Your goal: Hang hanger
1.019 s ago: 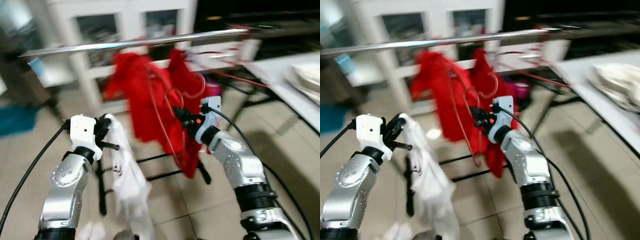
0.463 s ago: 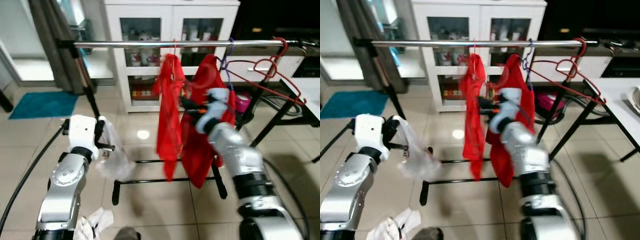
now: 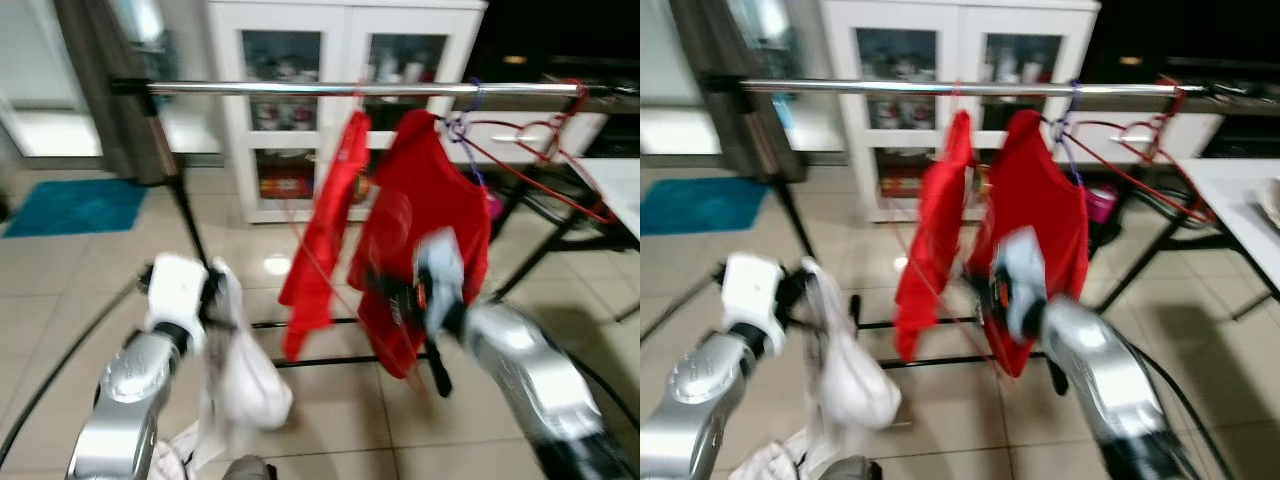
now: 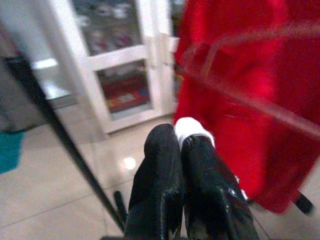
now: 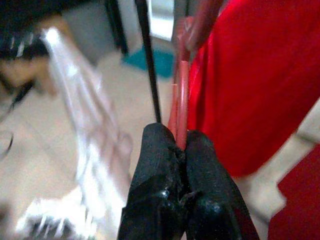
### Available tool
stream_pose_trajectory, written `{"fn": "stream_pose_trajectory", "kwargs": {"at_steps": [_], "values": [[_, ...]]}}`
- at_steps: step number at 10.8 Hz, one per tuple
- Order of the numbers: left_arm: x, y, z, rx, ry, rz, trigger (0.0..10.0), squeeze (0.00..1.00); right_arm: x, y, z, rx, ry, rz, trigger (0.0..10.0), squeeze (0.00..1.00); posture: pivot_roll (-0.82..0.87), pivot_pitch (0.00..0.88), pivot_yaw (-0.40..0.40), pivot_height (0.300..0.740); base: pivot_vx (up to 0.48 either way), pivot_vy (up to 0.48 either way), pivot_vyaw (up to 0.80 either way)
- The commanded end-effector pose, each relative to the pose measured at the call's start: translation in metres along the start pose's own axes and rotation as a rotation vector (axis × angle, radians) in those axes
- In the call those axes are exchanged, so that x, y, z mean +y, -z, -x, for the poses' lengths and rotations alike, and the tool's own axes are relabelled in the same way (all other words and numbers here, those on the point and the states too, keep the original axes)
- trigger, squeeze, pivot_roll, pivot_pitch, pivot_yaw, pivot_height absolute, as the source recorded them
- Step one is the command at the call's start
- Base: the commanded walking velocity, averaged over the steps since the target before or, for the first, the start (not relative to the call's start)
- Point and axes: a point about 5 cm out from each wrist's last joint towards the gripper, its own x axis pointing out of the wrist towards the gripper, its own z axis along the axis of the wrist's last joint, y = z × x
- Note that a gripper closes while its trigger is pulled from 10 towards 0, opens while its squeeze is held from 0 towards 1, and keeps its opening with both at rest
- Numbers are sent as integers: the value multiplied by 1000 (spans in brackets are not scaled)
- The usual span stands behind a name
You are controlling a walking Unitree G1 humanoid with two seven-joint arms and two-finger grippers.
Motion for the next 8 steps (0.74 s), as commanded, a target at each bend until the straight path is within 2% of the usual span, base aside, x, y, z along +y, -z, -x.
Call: {"fn": "stream_pose_trajectory", "kwargs": {"at_steps": [1,2,3,4,5,6,7,8], "values": [[-5,-5,3,-15,55,-17,10000,0,-1,7,8,96,8,26,10000,0,16,0,-11,740,0,0,0],[-9,8,7,65,122,-54,10000,0,-12,33,17,290,80,54,10000,0,-4,0,-6,740,0,0,-800],[-10,15,7,92,133,-77,10000,0,-25,47,21,349,219,17,10000,0,-10,0,-5,740,0,0,-800],[-11,17,3,99,115,-63,10000,0,-38,61,26,403,366,-14,10000,0,-21,0,-7,740,0,0,-800],[-12,18,-1,93,109,-47,10000,0,-46,69,31,425,457,-27,10000,0,-26,0,-5,740,0,0,-800],[-18,17,-6,64,110,-20,10000,0,-51,78,35,382,598,-124,10000,0,-36,0,6,740,0,0,-788],[-24,17,-7,55,121,-9,10000,0,-50,81,35,336,653,-178,10000,0,-39,0,13,740,0,0,-781],[-23,17,-8,54,99,3,10000,0,-44,72,33,121,731,-275,10000,0,-48,0,28,740,0,0,-763]]}}
